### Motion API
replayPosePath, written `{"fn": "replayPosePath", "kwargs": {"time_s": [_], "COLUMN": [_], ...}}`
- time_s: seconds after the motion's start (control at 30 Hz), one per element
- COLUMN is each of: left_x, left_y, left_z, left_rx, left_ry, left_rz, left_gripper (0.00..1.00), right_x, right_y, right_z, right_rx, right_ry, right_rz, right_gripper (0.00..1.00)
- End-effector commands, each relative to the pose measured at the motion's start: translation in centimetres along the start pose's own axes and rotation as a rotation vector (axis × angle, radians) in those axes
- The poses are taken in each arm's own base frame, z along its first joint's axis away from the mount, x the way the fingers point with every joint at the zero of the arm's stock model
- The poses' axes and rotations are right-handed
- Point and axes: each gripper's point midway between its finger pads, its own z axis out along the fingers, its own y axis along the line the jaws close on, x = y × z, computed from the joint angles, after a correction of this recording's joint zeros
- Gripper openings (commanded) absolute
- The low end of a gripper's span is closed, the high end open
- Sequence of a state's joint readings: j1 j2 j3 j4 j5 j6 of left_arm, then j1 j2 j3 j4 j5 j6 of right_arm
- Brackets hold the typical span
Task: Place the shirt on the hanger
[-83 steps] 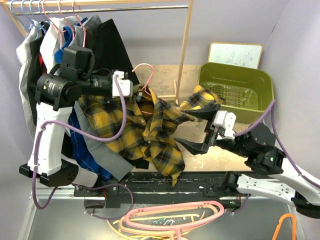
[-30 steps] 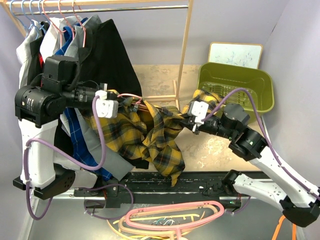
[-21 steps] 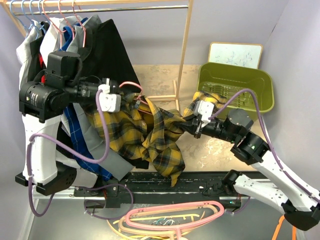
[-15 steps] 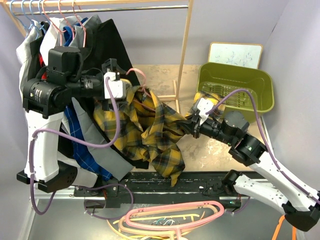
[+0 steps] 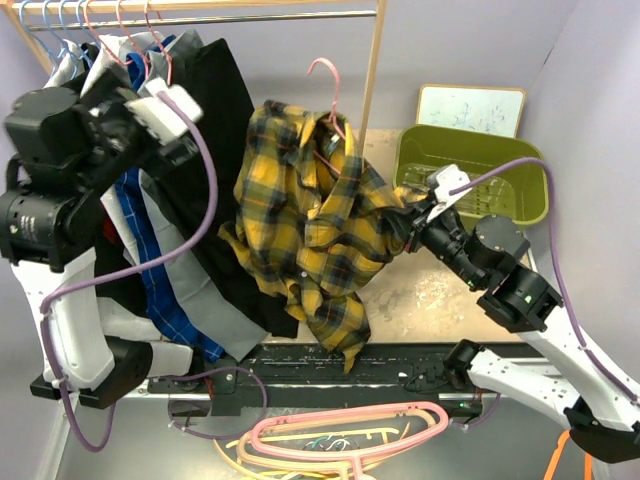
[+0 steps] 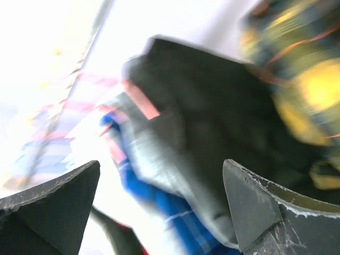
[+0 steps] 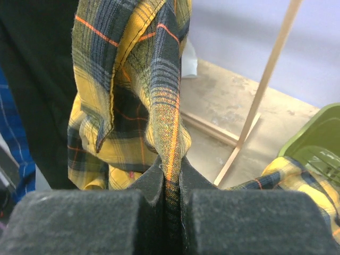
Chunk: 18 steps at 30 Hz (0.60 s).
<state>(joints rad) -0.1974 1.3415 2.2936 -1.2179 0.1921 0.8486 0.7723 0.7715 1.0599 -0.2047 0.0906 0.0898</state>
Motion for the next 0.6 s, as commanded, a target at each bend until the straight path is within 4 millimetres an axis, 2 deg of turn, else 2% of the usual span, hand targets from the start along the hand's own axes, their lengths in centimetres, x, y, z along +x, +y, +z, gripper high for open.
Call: {"fn": "replayPosePath", "kwargs": {"time_s": [0.0,0.07,0.13,0.23,0.33,0.43,0.57], "left_x": [0.0,0.7,1.2,1.4,1.9,2.3,2.5], "left_y": [11.1,12.7,13.5,13.1,13.5,14.6,15.5], "left_z": [-7.7,-9.1,-9.5,-8.6,-8.8,-10.5,-12.5], "left_rx": [-0.617,-0.733,-0.803,-0.809,-0.879,-0.999,-1.097], "left_ry": [0.058,0.098,0.11,0.071,0.029,0.015,0.032], "left_rz": [-0.16,-0.181,-0.214,-0.309,-0.45,-0.539,-0.542], "left_gripper": [0.99,0.99,0.99,0.99,0.99,0.99,0.99], "right_x": [-7.4,-8.4,-9.4,-10.2,-11.6,-13.3,-14.8], "right_y": [-3.2,-4.2,-4.8,-5.7,-5.6,-5.5,-5.5], "right_z": [-1.5,-1.6,-1.5,-0.7,0.5,1.7,3.2], "right_rx": [0.189,0.254,0.289,0.348,0.345,0.347,0.354], "right_ry": [-0.215,-0.231,-0.239,-0.232,-0.243,-0.258,-0.274], "right_rz": [0.095,0.106,0.102,0.086,0.071,0.046,0.016], "right_gripper": [0.0,0.0,0.0,0.0,0.0,0.0,0.0]}}
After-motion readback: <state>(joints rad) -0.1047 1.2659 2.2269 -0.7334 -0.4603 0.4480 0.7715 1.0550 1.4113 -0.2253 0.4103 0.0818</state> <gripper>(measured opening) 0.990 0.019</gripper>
